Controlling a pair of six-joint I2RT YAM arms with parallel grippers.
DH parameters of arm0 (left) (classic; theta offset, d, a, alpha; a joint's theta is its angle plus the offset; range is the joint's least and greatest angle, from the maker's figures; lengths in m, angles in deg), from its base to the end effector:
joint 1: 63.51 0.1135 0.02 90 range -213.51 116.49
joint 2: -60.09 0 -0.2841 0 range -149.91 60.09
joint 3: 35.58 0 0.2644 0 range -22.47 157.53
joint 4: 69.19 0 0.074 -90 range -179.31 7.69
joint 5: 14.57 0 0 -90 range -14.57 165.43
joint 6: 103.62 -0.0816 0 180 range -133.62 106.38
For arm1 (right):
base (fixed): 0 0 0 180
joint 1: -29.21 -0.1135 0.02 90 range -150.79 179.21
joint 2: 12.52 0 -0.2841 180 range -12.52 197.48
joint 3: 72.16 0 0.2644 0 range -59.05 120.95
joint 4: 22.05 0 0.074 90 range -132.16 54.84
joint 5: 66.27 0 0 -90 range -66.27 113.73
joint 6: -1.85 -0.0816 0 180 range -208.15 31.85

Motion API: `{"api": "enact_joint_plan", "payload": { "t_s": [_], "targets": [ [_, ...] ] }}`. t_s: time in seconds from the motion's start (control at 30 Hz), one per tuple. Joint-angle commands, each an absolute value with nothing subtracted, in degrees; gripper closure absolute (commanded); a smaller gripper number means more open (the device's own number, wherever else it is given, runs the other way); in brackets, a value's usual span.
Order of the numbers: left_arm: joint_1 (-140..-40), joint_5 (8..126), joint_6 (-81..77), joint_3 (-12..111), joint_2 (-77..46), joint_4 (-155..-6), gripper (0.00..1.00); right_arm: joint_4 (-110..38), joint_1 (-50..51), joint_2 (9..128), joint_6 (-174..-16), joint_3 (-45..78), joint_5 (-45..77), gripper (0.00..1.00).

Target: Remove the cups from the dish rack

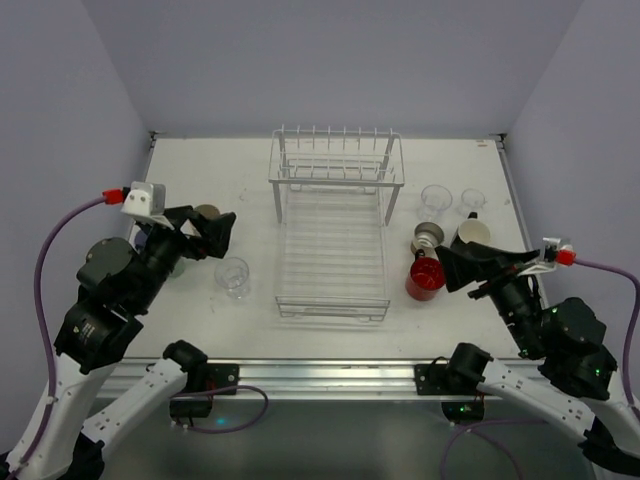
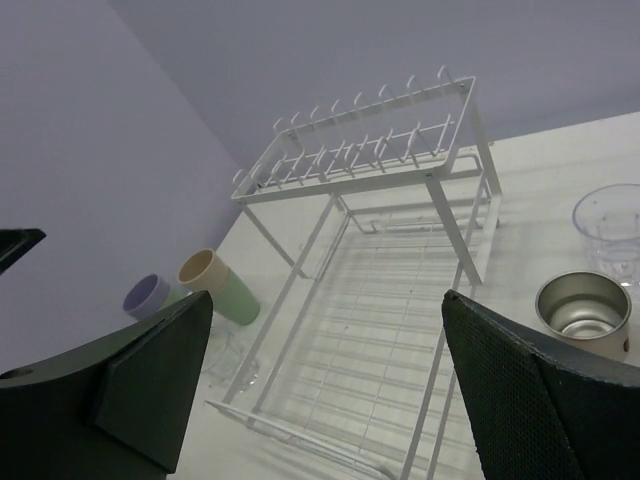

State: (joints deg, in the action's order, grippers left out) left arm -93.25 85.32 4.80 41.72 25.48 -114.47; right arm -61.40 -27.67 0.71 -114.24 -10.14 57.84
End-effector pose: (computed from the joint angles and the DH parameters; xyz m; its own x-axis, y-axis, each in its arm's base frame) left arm 0.1240 -0.0547 0.4472 -0.1446 -0.2759 -0.9502 0.3099 0.8994 -0.3083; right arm 0.0696 0.0230 0.4006 -0.0915 0.5261 -0.8455 -0.3907 0.7620 0.5164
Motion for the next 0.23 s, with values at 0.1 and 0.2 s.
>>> {"api": "enact_joint_plan", "payload": {
  "t_s": [0.1, 0.2],
  "targets": [
    [-93.6, 83.4, 3.1, 37.0, 30.7, -108.2, 0.00, -63.6, -28.5, -0.3, -112.5, -6.9, 63.5, 0.01],
    [-93.6, 84.4, 3.4, 35.8, 30.8, -108.4, 0.00, -63.5, -28.5, 2.2, -112.7, -6.9, 63.4, 0.01]
  ]
}}
